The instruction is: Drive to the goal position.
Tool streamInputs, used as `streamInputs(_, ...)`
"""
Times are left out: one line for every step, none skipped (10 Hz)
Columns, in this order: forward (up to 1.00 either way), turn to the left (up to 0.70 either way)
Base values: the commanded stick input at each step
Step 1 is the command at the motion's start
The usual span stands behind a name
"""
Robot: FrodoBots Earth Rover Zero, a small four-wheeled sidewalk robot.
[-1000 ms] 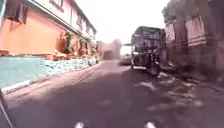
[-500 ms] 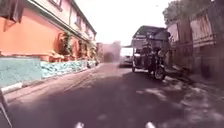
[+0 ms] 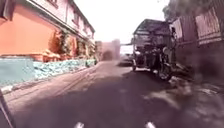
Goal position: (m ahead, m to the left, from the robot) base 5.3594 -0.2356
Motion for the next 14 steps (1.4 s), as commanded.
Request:
streamInputs(0.70,0.01)
streamInputs(0.70,0.01)
streamInputs(0.70,0.01)
streamInputs(0.70,0.01)
streamInputs(0.70,0.01)
streamInputs(0.70,0.01)
streamInputs(0.70,0.01)
streamInputs(0.70,0.01)
streamInputs(0.70,0.01)
streamInputs(0.70,0.01)
streamInputs(0.70,0.01)
streamInputs(0.70,0.01)
streamInputs(0.70,0.01)
streamInputs(0.70,0.01)
